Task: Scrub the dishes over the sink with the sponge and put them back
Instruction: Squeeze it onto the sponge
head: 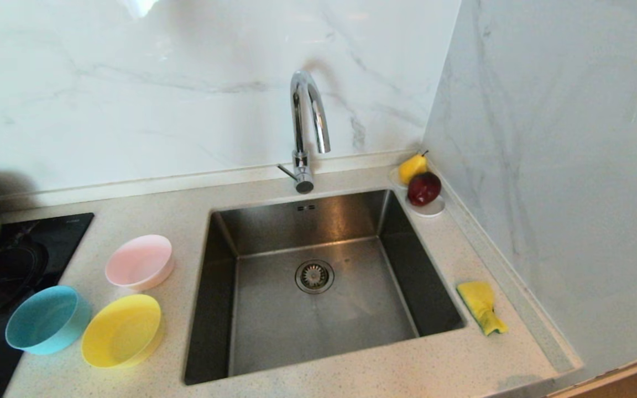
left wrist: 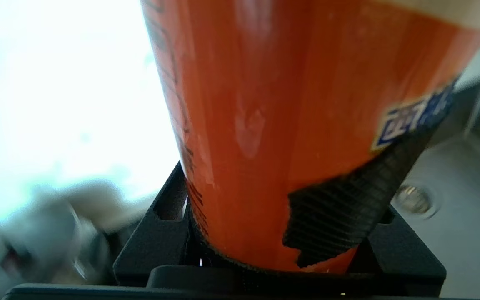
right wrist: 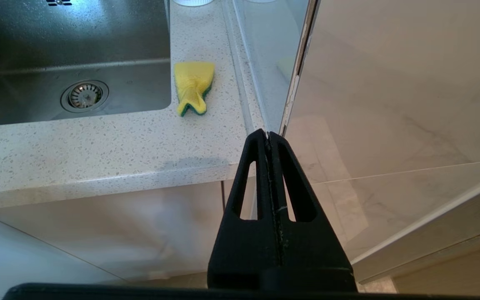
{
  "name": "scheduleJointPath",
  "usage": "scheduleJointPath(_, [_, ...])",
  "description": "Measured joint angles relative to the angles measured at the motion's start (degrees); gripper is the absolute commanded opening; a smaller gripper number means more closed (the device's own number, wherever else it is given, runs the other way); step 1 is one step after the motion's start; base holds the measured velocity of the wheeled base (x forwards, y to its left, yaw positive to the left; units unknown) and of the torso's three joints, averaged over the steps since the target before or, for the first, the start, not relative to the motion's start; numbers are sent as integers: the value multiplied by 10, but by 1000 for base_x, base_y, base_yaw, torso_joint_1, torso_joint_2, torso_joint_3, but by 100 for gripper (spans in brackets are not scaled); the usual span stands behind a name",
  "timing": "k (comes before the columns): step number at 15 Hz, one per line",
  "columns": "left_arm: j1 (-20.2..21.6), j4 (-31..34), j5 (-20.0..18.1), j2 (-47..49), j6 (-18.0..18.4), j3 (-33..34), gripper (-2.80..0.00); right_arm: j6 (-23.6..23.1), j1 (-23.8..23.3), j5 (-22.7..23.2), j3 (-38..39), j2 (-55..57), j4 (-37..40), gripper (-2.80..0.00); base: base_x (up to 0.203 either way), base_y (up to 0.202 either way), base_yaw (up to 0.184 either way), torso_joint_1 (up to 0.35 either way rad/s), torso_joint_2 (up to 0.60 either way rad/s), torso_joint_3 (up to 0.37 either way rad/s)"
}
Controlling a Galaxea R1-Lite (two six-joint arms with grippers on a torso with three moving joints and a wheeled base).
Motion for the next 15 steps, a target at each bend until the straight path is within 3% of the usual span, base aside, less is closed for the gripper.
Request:
scheduleJointPath(2, [-51,0,32,4,61,-1,-280,0,0,0,0,0,0,-280,0,0,0,0,0,0])
scheduleJointPath(7, [-171,1,103,42,97,-41,-280,0,0,0,0,0,0,-280,0,0,0,0,0,0])
scheduleJointPath(9, [-211,1,140,61,148,-56,-280,0,0,0,0,0,0,-280,0,0,0,0,0,0])
scheduleJointPath(13, [-253,4,145,92,220,-70,-280,0,0,0,0,0,0,-280,0,0,0,0,0,0])
scheduleJointPath(15, [-262,2,146,113,234,-85,-280,0,0,0,0,0,0,-280,0,0,0,0,0,0])
